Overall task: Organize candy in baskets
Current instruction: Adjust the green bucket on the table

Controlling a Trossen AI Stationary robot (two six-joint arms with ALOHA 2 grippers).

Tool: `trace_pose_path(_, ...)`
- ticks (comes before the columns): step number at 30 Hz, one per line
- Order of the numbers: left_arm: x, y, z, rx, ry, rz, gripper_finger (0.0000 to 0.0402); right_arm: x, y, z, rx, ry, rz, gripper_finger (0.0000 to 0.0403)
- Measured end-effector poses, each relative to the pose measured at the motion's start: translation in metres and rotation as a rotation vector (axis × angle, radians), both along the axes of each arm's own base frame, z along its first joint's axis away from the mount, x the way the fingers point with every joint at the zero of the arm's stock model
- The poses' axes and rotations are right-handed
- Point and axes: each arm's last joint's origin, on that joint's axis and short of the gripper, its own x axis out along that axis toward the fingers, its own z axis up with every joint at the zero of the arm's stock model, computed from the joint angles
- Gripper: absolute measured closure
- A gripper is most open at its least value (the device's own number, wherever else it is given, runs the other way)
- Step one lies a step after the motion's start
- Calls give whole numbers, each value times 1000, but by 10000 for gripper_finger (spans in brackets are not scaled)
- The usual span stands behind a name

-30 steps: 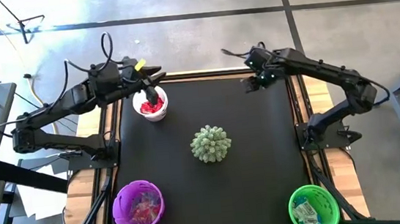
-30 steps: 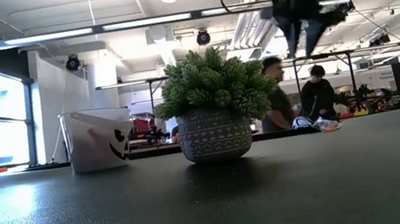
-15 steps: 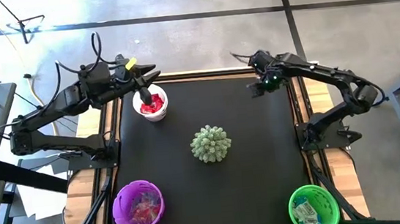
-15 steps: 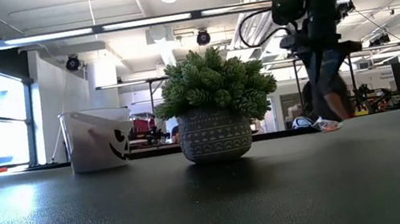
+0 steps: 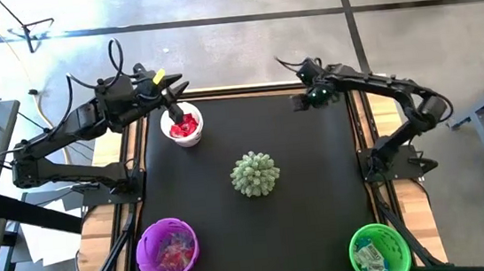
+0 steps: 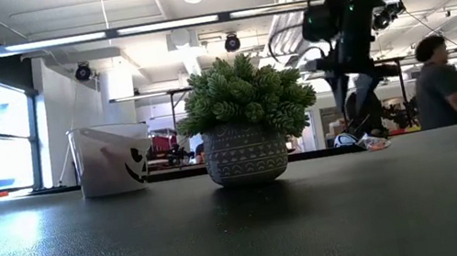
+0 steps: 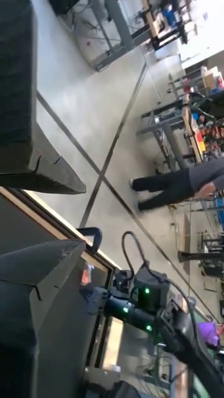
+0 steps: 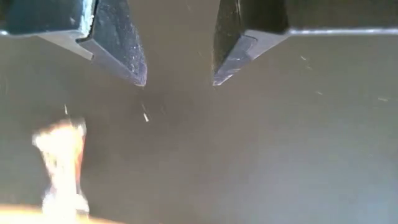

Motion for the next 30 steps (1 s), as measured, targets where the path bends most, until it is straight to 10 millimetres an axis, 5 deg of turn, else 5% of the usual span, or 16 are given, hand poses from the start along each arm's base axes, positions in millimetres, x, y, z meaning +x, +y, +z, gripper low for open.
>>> trace_pose_path(7,-5,6,-1,39,54,31,288,8,-2,-4,4,48,48,227)
trace_pose_path(14,-13,24,-1,72,90,124,288,28,-14,39,-105,15,78,227)
trace_pose_path(20,-21,35,-4,53,116,171,288,15,-38,64,23,210,3,227)
trace_pose_path(30,-24,41,-2,0,36,171,288,13,-93,40,156,368,215,227)
